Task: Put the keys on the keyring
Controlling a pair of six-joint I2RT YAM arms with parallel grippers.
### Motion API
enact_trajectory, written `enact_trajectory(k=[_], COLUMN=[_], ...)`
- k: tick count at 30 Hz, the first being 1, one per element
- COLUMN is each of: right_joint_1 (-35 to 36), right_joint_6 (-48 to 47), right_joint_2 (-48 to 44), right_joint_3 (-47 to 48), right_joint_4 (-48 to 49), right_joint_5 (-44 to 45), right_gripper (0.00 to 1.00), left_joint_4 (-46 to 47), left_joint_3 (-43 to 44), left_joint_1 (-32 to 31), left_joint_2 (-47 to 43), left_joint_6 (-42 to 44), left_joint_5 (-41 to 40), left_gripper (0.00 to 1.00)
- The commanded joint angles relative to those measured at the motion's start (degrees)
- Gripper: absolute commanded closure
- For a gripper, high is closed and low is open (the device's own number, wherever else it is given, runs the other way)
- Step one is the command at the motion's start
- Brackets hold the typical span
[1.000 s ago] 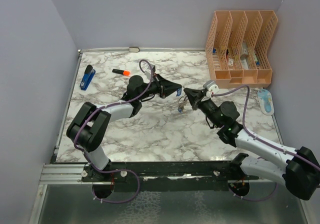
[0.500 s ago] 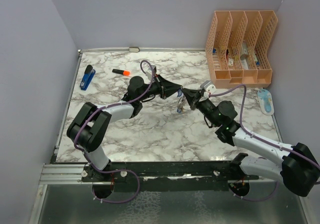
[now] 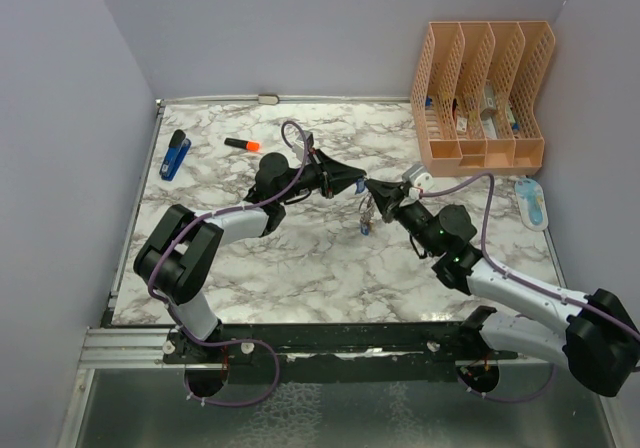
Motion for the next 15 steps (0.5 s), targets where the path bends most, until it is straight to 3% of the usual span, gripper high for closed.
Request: enact_trajectory(k=[1, 15], right_joint_1=[0.45, 0.45], right_joint_6=[-0.62, -1.00], right_joint_2=[-1.43, -1.22], right_joint_3=[-0.71, -1.25], right_joint_4=[3.29, 3.69], right_joint_5=[-0.16, 0.48], right_gripper=[0.99, 0.99], left_joint_4=[3.22, 4.06], left_joint_3=[-0.31, -0.32], left_joint_1=[-0.32, -1.20], left_joint_2=[0.21, 0.22], left_joint_6=[-1.48, -2.25], left_joint_5=[1.39, 1.69], left_gripper=[1.00, 1.00])
